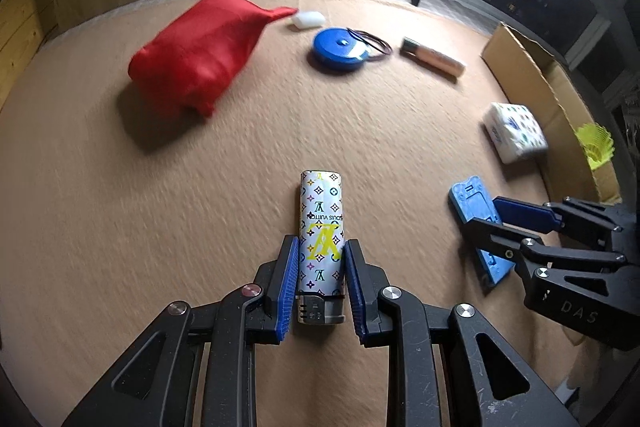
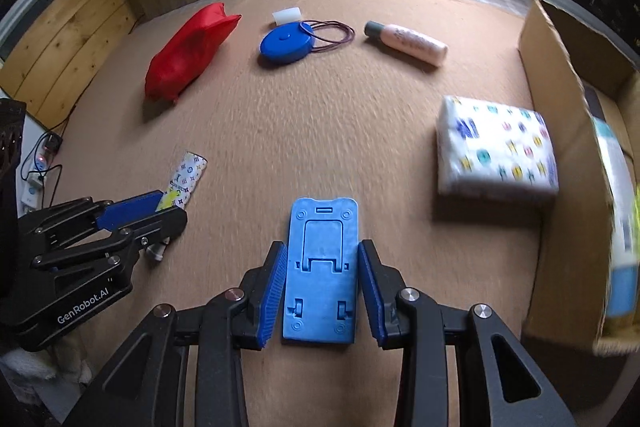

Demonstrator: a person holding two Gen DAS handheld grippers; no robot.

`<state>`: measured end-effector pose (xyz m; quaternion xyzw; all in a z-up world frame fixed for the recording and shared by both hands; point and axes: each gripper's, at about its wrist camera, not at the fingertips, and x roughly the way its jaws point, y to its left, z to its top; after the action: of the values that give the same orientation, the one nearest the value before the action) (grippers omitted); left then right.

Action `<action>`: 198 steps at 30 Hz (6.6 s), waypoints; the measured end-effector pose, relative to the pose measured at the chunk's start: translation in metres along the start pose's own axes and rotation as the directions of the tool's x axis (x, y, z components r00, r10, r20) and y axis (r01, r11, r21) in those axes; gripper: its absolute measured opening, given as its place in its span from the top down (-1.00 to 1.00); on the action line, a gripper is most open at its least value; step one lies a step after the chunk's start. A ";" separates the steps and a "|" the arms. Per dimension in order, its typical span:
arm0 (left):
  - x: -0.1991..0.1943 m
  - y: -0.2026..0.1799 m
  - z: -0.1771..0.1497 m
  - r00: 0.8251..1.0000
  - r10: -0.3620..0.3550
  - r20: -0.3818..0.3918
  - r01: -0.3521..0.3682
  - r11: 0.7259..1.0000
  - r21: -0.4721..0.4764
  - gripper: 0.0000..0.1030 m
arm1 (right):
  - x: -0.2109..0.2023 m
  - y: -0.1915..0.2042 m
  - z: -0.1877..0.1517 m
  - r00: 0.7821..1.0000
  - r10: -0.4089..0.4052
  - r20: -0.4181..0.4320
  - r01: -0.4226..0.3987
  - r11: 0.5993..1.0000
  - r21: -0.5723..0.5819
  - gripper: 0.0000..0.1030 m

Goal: Organize objects
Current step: 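Carry the blue stand with the right gripper over the box while the left carries the lighter, then open both grippers to drop the lighter and blue stand into the box, then move the left tool to the dotted tissue pack and grasp it, then lift the tissue pack with the left gripper and set it down toward the right tool, then close the right gripper on the tissue pack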

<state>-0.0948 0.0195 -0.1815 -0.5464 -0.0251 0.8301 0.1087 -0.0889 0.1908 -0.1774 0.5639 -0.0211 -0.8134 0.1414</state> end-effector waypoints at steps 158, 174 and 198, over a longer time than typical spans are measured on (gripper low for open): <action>-0.008 -0.068 -0.006 0.984 -0.161 -0.075 0.175 0.949 0.263 0.41 | -0.050 -0.013 -0.074 0.951 0.310 0.013 -0.306 0.929 0.210 0.23; -0.024 -0.079 -0.054 0.957 -0.268 -0.110 0.285 0.938 0.195 0.40 | -0.046 -0.030 -0.046 0.954 0.291 0.070 -0.300 0.920 0.253 0.23; -0.020 -0.106 -0.061 0.914 -0.375 -0.152 0.395 0.908 0.136 0.04 | -0.032 -0.033 -0.061 0.965 0.263 -0.003 -0.254 0.935 0.248 0.19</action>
<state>-0.0149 0.1145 -0.1710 -0.5698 -0.0573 0.7562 0.3165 -0.0287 0.2379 -0.1770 0.5841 -0.1928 -0.7684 0.1766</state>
